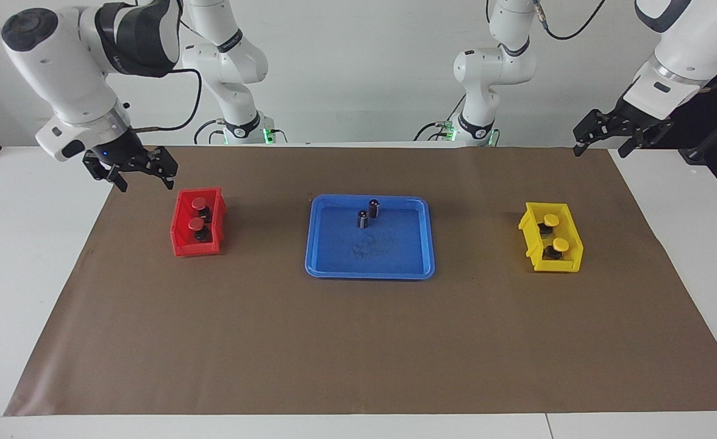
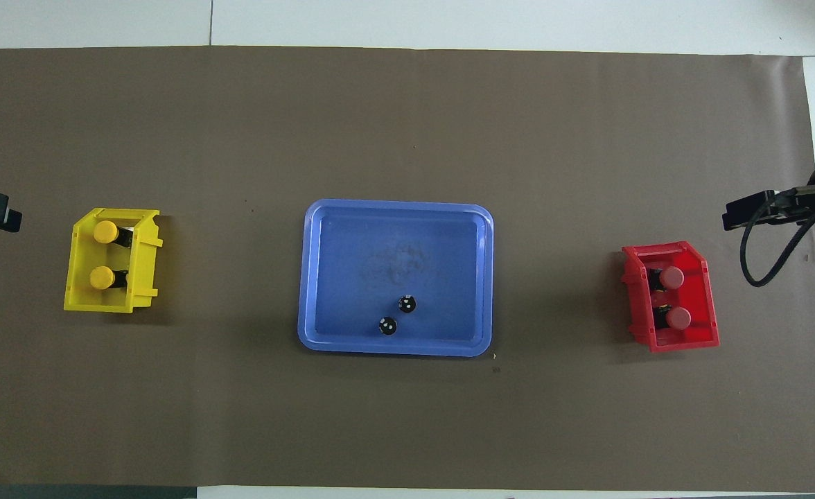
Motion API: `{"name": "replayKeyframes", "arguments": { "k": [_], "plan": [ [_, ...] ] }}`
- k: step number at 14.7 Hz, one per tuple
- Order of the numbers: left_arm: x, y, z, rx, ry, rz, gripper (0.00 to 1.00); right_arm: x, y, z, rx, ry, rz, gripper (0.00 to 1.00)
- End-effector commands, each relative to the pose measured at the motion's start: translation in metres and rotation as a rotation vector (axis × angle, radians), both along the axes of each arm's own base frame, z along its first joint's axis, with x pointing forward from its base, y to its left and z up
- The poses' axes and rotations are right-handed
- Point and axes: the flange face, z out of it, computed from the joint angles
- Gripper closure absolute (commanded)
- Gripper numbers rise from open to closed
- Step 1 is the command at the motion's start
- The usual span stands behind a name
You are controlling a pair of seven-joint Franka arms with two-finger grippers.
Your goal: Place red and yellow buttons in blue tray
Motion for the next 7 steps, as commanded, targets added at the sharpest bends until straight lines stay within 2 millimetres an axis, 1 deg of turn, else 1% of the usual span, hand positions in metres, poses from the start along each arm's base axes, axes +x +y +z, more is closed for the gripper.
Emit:
{"name": "replayKeyframes", "arguments": {
  "k": [1, 2, 3, 5, 7],
  "plan": [
    [-0.008, 0.002, 0.001, 0.017, 0.005, 0.010, 0.00, -0.009, 0.001, -0.048, 0.007, 0.004, -0.017, 0.03],
    [-0.008, 0.002, 0.001, 0.017, 0.007, 0.010, 0.00, -0.013, 0.001, -0.069, 0.006, -0.012, -0.017, 0.04],
    [-0.008, 0.002, 0.001, 0.017, 0.007, 0.010, 0.00, -0.016, 0.003, -0.084, 0.005, -0.025, -0.015, 0.05],
    [-0.008, 0.002, 0.001, 0.017, 0.008, 0.010, 0.00, -0.017, 0.004, -0.102, 0.005, -0.028, -0.017, 0.09],
    [-0.008, 0.002, 0.001, 0.017, 0.007, 0.010, 0.00, -0.024, 0.000, -0.121, 0.005, -0.031, -0.015, 0.14]
  ]
}}
